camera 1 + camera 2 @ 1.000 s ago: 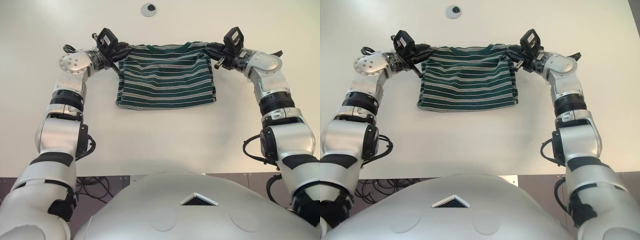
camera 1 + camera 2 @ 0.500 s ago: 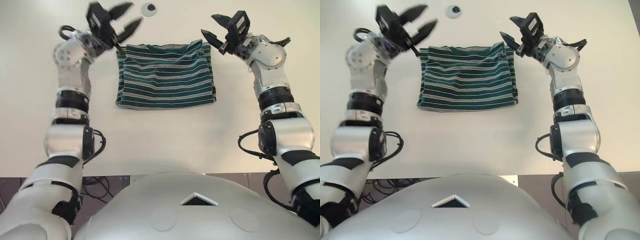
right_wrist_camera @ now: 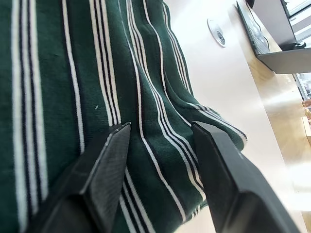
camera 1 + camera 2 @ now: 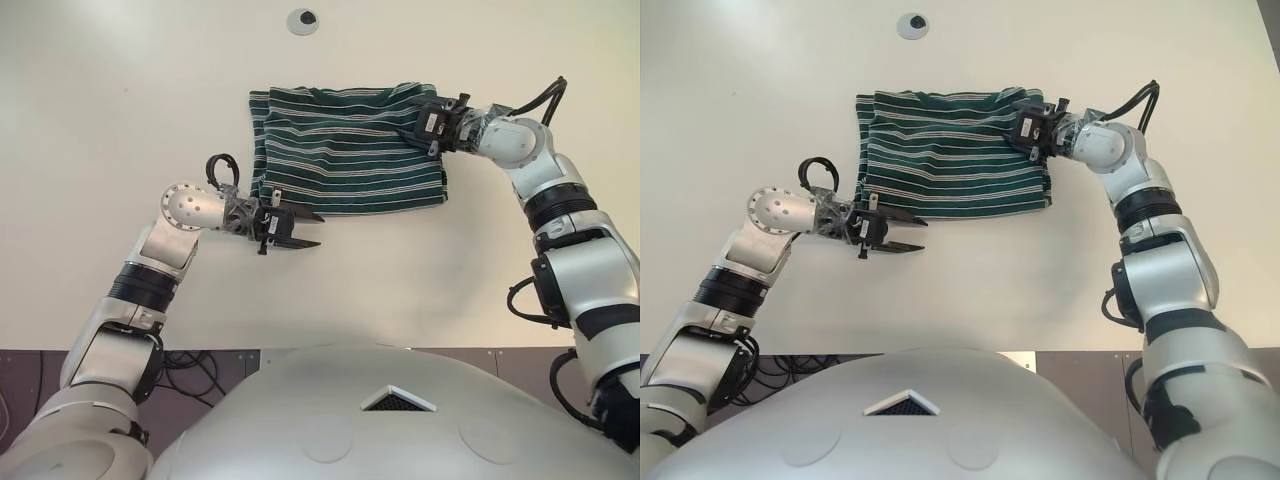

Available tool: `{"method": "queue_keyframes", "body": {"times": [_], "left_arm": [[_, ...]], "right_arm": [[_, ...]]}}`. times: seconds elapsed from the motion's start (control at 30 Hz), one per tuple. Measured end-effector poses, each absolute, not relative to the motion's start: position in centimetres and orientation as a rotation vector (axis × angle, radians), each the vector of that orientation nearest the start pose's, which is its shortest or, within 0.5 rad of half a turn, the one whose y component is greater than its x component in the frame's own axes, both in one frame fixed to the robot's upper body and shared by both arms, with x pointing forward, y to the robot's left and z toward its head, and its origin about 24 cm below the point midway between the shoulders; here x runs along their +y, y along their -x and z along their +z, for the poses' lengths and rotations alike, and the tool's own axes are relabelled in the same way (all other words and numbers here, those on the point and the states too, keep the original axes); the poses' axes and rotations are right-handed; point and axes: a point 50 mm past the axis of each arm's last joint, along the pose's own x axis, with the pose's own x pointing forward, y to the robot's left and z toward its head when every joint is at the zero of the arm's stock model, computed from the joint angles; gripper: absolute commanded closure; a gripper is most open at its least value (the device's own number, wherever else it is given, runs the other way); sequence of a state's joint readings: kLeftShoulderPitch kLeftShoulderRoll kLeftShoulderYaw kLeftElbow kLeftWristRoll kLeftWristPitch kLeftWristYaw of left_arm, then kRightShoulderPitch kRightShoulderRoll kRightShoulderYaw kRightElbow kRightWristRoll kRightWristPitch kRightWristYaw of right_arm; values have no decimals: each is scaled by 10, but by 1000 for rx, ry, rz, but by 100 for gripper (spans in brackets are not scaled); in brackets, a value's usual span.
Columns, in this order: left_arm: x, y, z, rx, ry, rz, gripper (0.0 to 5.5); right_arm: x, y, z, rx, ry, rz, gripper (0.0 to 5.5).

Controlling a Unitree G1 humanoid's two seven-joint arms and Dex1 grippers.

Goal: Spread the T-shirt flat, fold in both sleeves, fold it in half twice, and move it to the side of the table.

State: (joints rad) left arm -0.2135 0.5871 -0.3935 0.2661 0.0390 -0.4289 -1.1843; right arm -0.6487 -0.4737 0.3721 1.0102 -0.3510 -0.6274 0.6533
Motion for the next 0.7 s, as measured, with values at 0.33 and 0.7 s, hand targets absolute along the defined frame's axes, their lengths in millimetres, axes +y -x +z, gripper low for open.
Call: {"method": "queue_keyframes", "body": {"times": [0.33,0.7], "left_arm": [[185,-285,42,88,-1267,-1235,361],[209,-316,36,6,-1468,-955,361]], "right_arm": [[-175,-263,39,142,868,1303,319],[-120,-229,60,114,405,1388,319]]}}
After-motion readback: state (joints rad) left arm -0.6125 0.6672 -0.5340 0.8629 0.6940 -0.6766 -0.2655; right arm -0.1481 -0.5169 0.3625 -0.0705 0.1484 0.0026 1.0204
